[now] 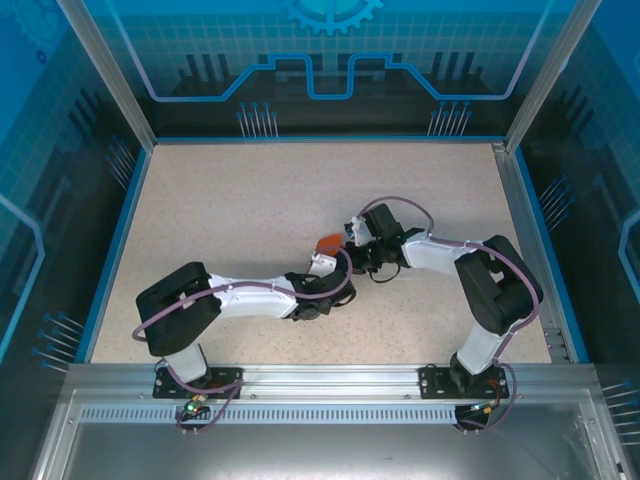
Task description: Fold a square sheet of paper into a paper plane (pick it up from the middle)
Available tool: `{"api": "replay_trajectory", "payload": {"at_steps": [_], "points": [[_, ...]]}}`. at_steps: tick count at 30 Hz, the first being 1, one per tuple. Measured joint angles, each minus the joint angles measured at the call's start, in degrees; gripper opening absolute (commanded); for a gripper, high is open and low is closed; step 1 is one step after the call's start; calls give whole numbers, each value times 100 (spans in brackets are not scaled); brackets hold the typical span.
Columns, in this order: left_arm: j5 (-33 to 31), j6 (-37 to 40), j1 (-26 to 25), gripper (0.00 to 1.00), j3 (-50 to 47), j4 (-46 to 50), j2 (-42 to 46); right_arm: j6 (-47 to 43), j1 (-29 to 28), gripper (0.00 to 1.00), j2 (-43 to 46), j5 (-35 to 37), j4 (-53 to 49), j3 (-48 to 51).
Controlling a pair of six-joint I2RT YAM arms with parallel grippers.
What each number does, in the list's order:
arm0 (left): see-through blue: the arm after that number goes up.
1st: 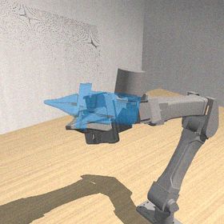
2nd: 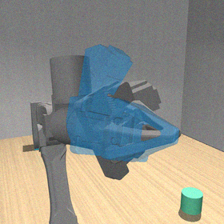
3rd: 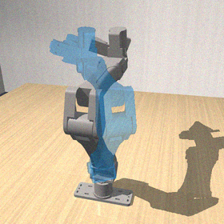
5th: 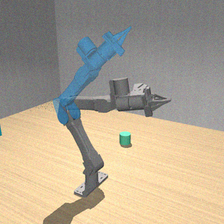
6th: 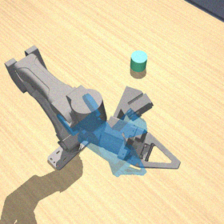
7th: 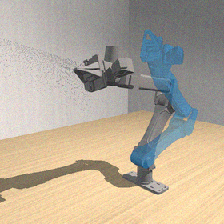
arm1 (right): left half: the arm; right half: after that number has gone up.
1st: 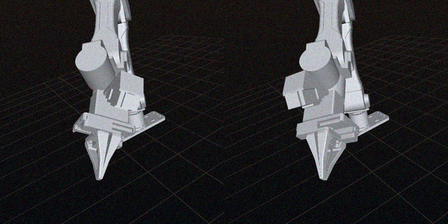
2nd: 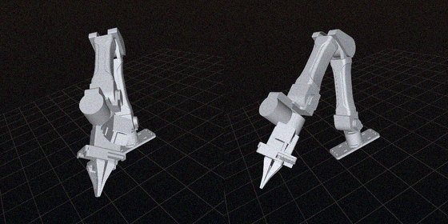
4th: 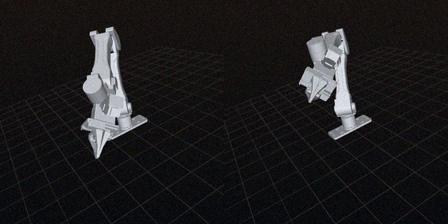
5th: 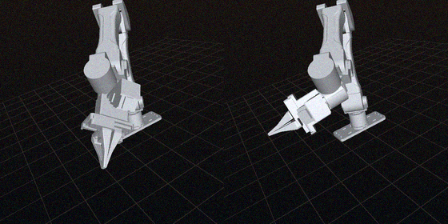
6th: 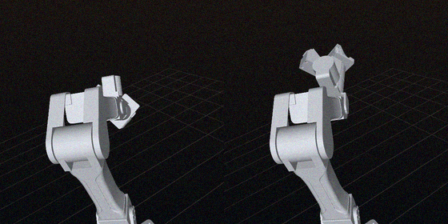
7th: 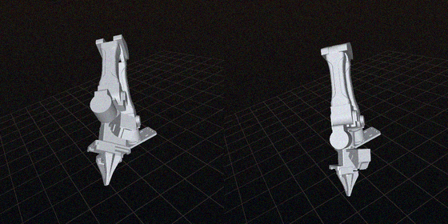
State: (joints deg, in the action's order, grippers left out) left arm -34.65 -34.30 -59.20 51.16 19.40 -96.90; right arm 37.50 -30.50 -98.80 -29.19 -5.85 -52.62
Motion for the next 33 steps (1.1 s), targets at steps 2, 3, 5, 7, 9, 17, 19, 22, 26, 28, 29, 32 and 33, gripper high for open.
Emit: {"api": "replay_trajectory", "payload": {"at_steps": [2,3,5,7,9,17,19,22,26,28,29,32,33], "points": [[83,66,13,42,-107,-76,168,-2,-13,11,0,0,-20,-31],[138,96,22,42,-144,-116,240,-2,-22,11,0,0,-20,-39],[262,149,55,42,-195,-192,378,-4,-35,11,0,2,-79,-57],[378,166,87,42,-234,-243,472,-9,-42,11,0,20,-151,-61],[476,173,107,43,-284,-278,546,-26,-61,11,-2,26,-234,-61],[772,315,129,45,-538,-393,772,-48,-164,11,0,68,-385,37],[826,339,129,45,-538,-433,772,-46,-184,11,2,114,-431,98],[887,382,129,45,-538,-479,772,-44,-214,11,57,197,-481,192],[940,448,129,46,-588,-542,774,-46,-256,11,120,219,-531,282],[975,455,129,46,-671,-612,800,-46,-275,12,131,232,-531,282],[994,455,129,46,-726,-640,846,-44,-286,12,142,251,-533,282],[1014,450,129,44,-861,-706,1040,-46,-299,12,190,315,-544,282],[1016,446,131,42,-903,-748,1113,-46,-299,12,195,332,-557,282]]}}
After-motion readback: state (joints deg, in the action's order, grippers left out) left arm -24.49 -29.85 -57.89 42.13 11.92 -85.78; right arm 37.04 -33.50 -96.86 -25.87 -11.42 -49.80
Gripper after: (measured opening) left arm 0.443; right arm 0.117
